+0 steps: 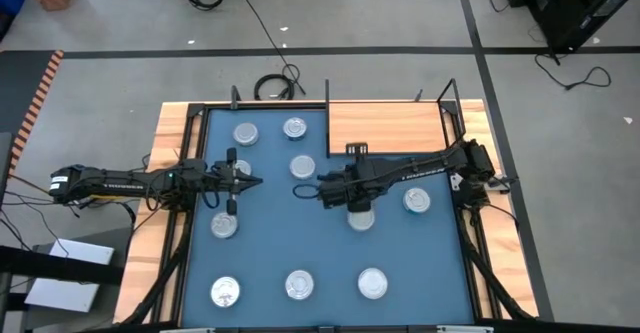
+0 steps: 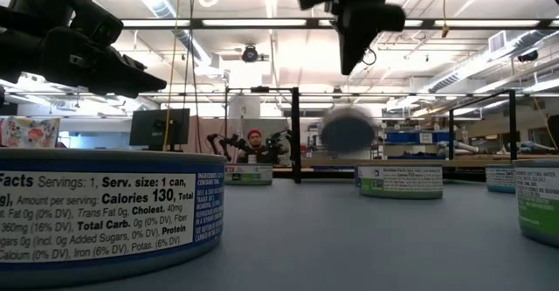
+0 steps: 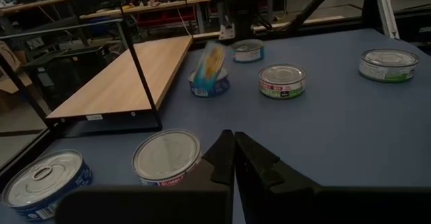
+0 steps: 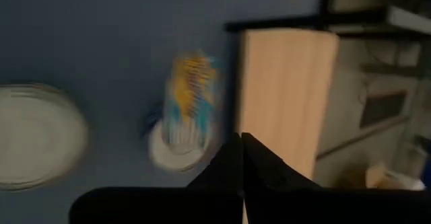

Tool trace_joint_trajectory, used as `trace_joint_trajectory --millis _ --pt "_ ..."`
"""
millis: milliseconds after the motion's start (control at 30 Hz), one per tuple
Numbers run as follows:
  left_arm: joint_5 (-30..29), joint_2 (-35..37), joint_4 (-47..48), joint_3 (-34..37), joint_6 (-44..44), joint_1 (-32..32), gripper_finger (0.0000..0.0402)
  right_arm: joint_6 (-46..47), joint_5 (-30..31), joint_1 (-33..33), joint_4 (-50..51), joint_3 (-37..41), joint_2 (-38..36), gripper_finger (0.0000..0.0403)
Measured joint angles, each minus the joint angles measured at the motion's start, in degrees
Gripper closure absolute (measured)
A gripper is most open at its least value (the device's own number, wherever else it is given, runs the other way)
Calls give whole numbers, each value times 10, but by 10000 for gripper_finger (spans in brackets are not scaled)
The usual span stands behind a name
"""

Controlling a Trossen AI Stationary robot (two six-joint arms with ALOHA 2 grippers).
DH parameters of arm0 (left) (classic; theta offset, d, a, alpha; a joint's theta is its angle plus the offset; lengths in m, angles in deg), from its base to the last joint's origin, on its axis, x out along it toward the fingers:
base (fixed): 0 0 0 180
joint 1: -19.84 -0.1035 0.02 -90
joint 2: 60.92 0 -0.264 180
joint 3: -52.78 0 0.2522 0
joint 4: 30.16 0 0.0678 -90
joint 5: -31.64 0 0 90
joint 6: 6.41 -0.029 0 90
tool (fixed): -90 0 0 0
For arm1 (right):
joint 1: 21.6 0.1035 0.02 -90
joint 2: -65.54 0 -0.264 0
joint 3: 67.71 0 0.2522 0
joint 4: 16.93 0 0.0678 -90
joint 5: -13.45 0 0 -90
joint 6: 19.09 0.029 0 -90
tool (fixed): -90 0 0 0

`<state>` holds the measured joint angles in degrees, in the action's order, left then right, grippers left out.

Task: Stack canned seafood by type on shelf
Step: Put the center yellow and blue tuna can on the shelf

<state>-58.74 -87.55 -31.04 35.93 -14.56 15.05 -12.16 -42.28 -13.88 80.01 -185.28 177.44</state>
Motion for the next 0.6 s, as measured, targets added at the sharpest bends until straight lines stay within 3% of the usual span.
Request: trace_joint_trajectory --millis 233,600 --pt "6 0 0 0 1 0 385 -2 5 -48 3 26 0 403" --pt "7 0 0 0 1 0 385 -69 -149 -40 -153 31 0 372"
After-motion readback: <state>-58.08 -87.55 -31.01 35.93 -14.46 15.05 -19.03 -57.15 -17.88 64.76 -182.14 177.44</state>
